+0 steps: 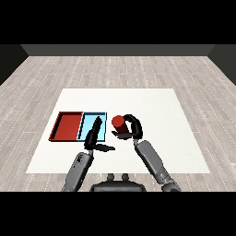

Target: Pick the red can and put it in the red box

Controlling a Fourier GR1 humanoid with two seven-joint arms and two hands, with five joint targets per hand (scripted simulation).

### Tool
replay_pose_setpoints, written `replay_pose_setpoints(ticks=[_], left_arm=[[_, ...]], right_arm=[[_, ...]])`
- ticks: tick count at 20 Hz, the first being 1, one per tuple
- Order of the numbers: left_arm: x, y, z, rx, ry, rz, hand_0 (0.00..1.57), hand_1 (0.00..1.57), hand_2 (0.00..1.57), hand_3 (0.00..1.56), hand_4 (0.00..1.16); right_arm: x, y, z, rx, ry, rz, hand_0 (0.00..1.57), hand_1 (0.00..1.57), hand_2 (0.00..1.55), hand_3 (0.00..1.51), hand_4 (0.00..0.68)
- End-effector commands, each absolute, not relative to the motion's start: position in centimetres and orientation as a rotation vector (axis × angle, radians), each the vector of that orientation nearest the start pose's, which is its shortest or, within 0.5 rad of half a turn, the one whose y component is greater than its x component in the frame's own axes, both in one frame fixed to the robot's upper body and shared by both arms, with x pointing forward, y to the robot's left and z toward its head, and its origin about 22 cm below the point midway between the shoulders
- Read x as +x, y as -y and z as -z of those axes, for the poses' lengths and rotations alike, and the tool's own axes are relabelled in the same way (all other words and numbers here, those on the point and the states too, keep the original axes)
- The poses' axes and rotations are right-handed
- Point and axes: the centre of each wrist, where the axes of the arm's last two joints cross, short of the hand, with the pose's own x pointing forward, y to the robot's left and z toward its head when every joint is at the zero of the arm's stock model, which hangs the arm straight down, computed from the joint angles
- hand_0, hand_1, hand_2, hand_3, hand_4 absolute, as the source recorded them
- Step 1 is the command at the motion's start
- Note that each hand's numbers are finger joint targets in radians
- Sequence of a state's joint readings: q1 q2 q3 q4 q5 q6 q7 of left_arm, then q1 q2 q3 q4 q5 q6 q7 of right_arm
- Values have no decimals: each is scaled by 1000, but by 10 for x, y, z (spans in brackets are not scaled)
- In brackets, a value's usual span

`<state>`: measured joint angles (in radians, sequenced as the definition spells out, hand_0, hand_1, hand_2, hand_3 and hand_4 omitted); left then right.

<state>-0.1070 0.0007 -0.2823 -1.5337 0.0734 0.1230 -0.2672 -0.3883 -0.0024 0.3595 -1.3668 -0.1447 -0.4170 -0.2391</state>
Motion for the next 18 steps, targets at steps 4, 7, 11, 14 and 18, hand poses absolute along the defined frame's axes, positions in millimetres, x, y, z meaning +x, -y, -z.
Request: replay_pose_setpoints(ticks=[4, 7, 11, 14, 18], left_arm=[[271, -138, -7, -268, 1794, 112, 0, 0, 0, 0, 0], [267, -117, 8, -273, 1795, 111, 0, 0, 0, 0, 0], [269, -126, 16, -295, 1784, 90, 0, 0, 0, 0, 0], [272, -105, 23, -304, 1772, 109, 0, 0, 0, 0, 0], [292, -96, 17, -310, 1722, 116, 0, 0, 0, 0, 0]], right_arm=[[295, 83, -32, 133, 1921, -11, 1462, 1462, 1443, 1389, 639], [294, 89, -41, 149, 1924, -13, 1458, 1458, 1449, 1384, 634], [306, 77, -38, 159, 1940, -18, 1449, 1449, 1438, 1384, 635], [279, 79, -47, 156, 1928, -27, 1444, 1444, 1432, 1385, 633], [289, 69, -52, 158, 1906, -29, 1428, 1428, 1435, 1375, 631]])
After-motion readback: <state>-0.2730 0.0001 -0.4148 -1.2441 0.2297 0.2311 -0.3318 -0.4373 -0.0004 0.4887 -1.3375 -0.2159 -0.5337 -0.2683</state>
